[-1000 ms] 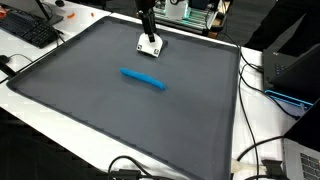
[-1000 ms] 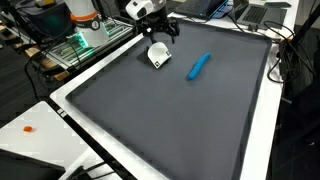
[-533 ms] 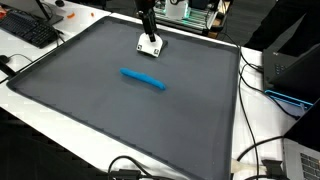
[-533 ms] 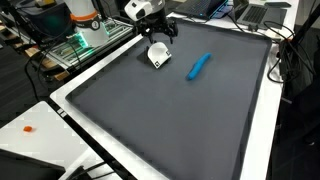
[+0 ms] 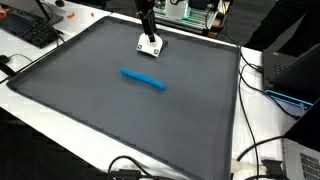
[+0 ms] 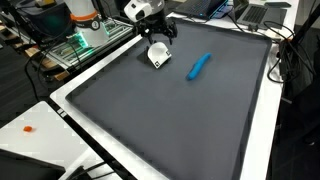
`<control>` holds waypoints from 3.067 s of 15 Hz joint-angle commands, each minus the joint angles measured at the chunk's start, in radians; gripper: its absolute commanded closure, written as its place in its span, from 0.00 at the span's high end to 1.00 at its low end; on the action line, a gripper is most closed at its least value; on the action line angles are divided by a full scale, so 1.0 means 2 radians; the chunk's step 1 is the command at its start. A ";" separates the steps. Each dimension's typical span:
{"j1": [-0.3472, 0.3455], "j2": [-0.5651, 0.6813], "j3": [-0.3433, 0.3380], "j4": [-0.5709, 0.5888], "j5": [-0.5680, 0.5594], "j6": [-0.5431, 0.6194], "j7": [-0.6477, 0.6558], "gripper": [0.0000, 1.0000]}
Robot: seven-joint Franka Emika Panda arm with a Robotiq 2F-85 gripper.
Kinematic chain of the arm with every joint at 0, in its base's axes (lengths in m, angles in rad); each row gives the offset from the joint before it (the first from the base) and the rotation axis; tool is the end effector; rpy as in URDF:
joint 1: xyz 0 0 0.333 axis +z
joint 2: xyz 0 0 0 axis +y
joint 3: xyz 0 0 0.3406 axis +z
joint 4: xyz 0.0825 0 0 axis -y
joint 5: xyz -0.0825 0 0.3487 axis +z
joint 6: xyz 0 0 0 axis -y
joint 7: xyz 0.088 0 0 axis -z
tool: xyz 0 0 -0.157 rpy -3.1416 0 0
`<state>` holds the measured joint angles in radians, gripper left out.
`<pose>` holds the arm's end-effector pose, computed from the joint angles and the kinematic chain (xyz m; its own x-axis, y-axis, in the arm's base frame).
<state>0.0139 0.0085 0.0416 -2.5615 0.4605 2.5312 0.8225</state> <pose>0.4257 0.0316 0.2650 0.4067 -0.8830 -0.2343 -0.9135 -0.3939 -0.1014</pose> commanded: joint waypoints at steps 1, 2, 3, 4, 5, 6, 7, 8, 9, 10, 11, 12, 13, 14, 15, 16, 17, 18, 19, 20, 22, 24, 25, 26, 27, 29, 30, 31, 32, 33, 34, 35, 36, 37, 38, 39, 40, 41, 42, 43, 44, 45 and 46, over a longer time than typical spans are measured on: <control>0.001 0.009 -0.005 -0.001 -0.007 0.007 -0.002 1.00; 0.001 0.011 -0.005 -0.001 -0.008 0.009 0.001 1.00; 0.002 0.014 -0.005 0.000 -0.007 0.011 0.002 1.00; 0.002 0.017 -0.005 0.000 -0.010 0.015 0.003 1.00; 0.002 0.019 -0.005 0.000 -0.009 0.019 0.004 1.00; 0.003 0.022 -0.005 0.001 -0.009 0.025 0.005 1.00; 0.003 0.024 -0.005 0.001 -0.011 0.031 0.008 1.00; 0.004 0.025 -0.005 0.002 -0.011 0.035 0.006 1.00; 0.004 0.027 -0.005 0.003 -0.011 0.039 0.007 0.97; 0.004 0.027 -0.005 0.003 -0.012 0.043 0.007 0.92; 0.004 0.028 -0.005 0.004 -0.013 0.046 0.009 0.77; 0.004 0.028 -0.005 0.005 -0.014 0.050 0.010 0.70; 0.005 0.029 -0.005 0.006 -0.014 0.051 0.010 0.62; 0.005 0.030 -0.005 0.007 -0.015 0.053 0.011 0.54; 0.005 0.031 -0.004 0.008 -0.015 0.055 0.011 0.45; 0.005 0.033 -0.004 0.009 -0.014 0.056 0.011 0.38; 0.006 0.034 -0.004 0.010 -0.011 0.060 0.012 0.30; 0.006 0.035 -0.004 0.011 -0.008 0.062 0.012 0.23; 0.006 0.037 -0.004 0.012 -0.008 0.065 0.014 0.16; 0.006 0.038 -0.004 0.012 -0.007 0.070 0.016 0.07; 0.006 0.041 -0.004 0.014 -0.003 0.073 0.019 0.00; 0.006 0.041 -0.004 0.015 -0.004 0.074 0.029 0.00; 0.006 0.039 -0.005 0.015 -0.002 0.074 0.034 0.01; 0.006 0.037 -0.005 0.016 -0.003 0.072 0.040 0.01; 0.006 0.035 -0.006 0.016 -0.007 0.069 0.050 0.01; 0.005 0.030 -0.008 0.018 -0.013 0.062 0.074 0.01; 0.005 0.024 -0.008 0.020 -0.013 0.054 0.087 0.01; 0.005 0.019 -0.009 0.021 -0.013 0.049 0.098 0.01; 0.005 0.012 -0.009 0.023 -0.021 0.046 0.113 0.01; 0.006 0.007 -0.009 0.024 -0.026 0.043 0.123 0.01; 0.005 0.000 -0.009 0.026 -0.035 0.037 0.135 0.01; 0.006 -0.010 -0.009 0.028 -0.048 0.028 0.149 0.01; 0.005 -0.019 -0.008 0.031 -0.066 0.017 0.161 0.01; 0.005 -0.028 -0.006 0.036 -0.083 0.005 0.169 0.01; 0.004 -0.036 -0.004 0.043 -0.106 -0.015 0.179 0.01; 0.005 -0.042 0.000 0.050 -0.119 -0.031 0.176 0.01; 0.005 -0.047 0.003 0.061 -0.146 -0.050 0.177 0.01; 0.008 -0.049 0.008 0.072 -0.150 -0.067 0.161 0.01; 0.010 -0.050 0.012 0.083 -0.163 -0.080 0.159 0.01; 0.014 -0.048 0.017 0.096 -0.166 -0.091 0.145 0.01; 0.019 -0.045 0.021 0.108 -0.166 -0.101 0.127 0.01; 0.023 -0.041 0.024 0.120 -0.165 -0.109 0.108 0.01; 0.027 -0.035 0.028 0.134 -0.162 -0.119 0.085 0.01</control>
<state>0.0478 -0.0855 0.0830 -2.3576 0.1510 2.3560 1.0871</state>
